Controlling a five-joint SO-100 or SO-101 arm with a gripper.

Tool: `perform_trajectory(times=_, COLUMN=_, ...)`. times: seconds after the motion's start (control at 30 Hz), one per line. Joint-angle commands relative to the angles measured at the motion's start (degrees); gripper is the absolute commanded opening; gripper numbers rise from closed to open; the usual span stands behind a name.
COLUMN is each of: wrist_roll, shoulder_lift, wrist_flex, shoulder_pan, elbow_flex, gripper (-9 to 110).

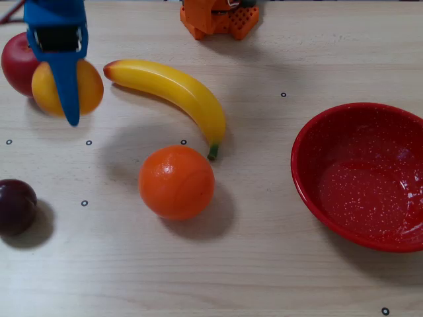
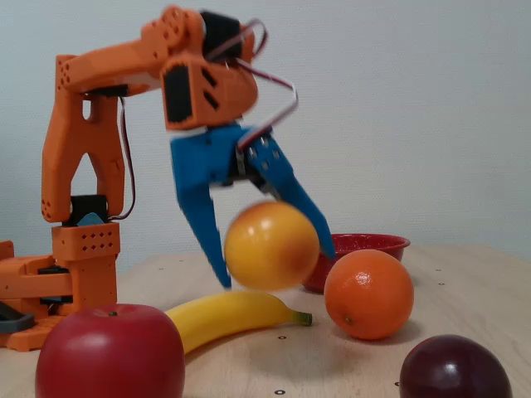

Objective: Put peach in the red bowl.

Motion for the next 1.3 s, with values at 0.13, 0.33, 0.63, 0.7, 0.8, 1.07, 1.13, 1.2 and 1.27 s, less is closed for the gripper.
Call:
perform_trajectory(times=0.13, wrist_roll=1.14, shoulder_lift=13.18, wrist_flex=2.9, shoulder_pan=-2.55, elbow_flex=-5.89, gripper=0)
perform_trajectory(times=0.33, wrist_roll=2.99, shoulder_lift=16.0, wrist_flex=-0.53, shoulder_pan=-4.22, elbow_flex=-4.66, gripper=0)
perform_trajectory(times=0.63, wrist_roll=7.65, shoulder_lift=19.34, wrist_flex=-4.57, shoulder_pan=-13.89, elbow_flex=-5.54, gripper=0)
perform_trajectory(times=0.7, wrist_roll=8.53, shoulder_lift=19.95, wrist_flex=-5.71, shoulder_pan=-16.44, elbow_flex=-5.8, gripper=0)
perform_trajectory(times=0.8, wrist_roll=9.84, shoulder_lift=20.74, wrist_flex=-7.03, shoulder_pan=-20.57, elbow_flex=-6.24, gripper=0)
perform_trajectory(times=1.07, wrist_roll=13.18, shoulder_lift=22.41, wrist_flex=-9.14, shoulder_pan=-30.94, elbow_flex=-6.77, gripper=0)
perform_trajectory(times=1.13, wrist_roll=13.89, shoulder_lift=23.38, wrist_flex=-10.46, shoulder_pan=-33.66, elbow_flex=-5.71, gripper=0)
perform_trajectory(times=1.2, wrist_roll=14.77, shoulder_lift=24.52, wrist_flex=-12.13, shoulder_pan=-36.39, elbow_flex=-4.48, gripper=0)
perform_trajectory(times=1.27, wrist_roll=16.17, shoulder_lift=25.14, wrist_flex=-13.62, shoulder_pan=-39.11, elbow_flex=-3.78, gripper=0)
